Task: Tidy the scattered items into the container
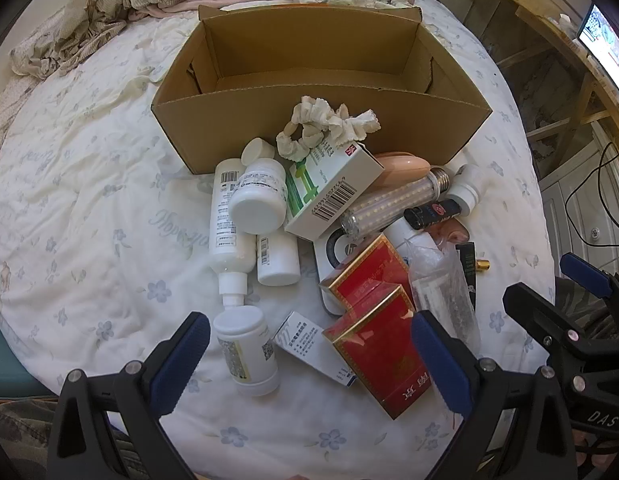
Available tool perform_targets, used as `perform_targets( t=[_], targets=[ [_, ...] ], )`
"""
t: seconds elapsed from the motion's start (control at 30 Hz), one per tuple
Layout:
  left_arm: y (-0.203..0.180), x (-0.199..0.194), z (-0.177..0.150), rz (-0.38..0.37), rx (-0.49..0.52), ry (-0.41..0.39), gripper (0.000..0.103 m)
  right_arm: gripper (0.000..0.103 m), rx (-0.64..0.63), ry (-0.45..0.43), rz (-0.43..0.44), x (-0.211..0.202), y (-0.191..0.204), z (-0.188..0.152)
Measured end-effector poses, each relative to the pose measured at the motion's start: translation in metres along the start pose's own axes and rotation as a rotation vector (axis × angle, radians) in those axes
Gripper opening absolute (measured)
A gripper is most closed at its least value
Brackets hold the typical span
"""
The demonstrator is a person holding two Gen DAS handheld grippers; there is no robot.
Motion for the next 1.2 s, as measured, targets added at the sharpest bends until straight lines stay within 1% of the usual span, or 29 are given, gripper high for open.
perform_targets(
  t=[0.7, 0.8, 0.83, 0.93, 0.97, 1.03, 1.1, 1.13, 1.2],
  targets=[
    [0.001, 0.001, -0.003, -0.014, 0.026, 0.004, 0.101, 0.103, -0.013, 0.005, -0.005, 0.000, 0.000, 0.001],
    [0.005, -0.001, 0.001, -0.061, 0.013, 0.004, 0.101, 0.103, -0.007, -0.002, 0.017, -0.004, -0.001, 0.003],
    [0.007, -0.002, 0.002, -0.071, 0.008, -0.003, 0.101, 0.103, -0.005, -0.002, 0.012, -0.005, -0.001, 0.005],
    [0.012, -0.007, 0.004, -0.082, -0.009, -0.027, 0.101, 0.103, -0.007, -0.020, -0.014, -0.008, -0.001, 0.006],
    [0.014, -0.008, 0.004, -0.093, 0.015, -0.025, 0.101, 0.103, -0.006, -0.026, -0.009, -0.009, 0.000, 0.006],
    [0.017, -0.007, 0.005, -0.098, 0.012, -0.015, 0.101, 0.103, -0.021, -0.051, -0.016, -0.014, 0.004, 0.006],
    [0.020, -0.006, 0.006, -0.086, -0.008, -0.003, 0.101, 0.103, -0.033, -0.071, -0.038, -0.018, 0.006, 0.008],
    [0.025, -0.006, 0.008, -0.099, -0.029, -0.001, 0.101, 0.103, -0.035, -0.085, -0.040, -0.021, 0.007, 0.009],
    [0.035, -0.011, 0.011, -0.164, -0.073, -0.027, 0.101, 0.103, 0.015, -0.102, -0.057, -0.024, 0.005, 0.012]
  ],
)
Point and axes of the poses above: each gripper's, at about its wrist camera, not at the fingertips, and x roughly the way its jaws point, y to its left, z to its top, the point moved 1 cm from there along x, roughly the way its jaws point, and after that the axes turned 8 degrees about x, right-handed, at the moved point
